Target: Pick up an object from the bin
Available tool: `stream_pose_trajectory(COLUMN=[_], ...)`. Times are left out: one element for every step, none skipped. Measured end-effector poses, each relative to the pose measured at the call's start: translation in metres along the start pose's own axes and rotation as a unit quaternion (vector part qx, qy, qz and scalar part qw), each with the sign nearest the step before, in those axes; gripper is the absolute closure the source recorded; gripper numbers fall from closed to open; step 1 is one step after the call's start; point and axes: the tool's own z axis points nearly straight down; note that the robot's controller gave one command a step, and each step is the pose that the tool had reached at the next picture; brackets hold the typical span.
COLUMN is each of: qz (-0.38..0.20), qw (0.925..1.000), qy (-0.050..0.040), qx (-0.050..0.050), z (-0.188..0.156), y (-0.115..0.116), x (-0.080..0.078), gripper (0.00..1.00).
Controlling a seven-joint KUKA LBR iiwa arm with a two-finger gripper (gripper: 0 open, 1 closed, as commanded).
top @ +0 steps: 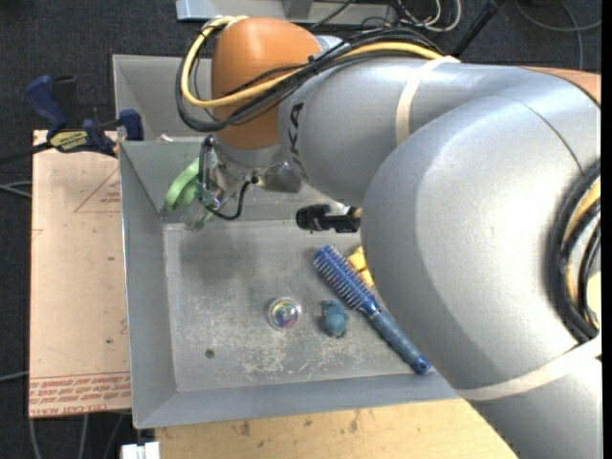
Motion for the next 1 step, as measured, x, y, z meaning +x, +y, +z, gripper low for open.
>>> stream_pose_trajectory(qz=[-0.015], qw=[0.9999], qy=[-0.0013], qx=[-0.001], z=[-0.0916], y=[0.0073], x=[0.0071], gripper=[1.00])
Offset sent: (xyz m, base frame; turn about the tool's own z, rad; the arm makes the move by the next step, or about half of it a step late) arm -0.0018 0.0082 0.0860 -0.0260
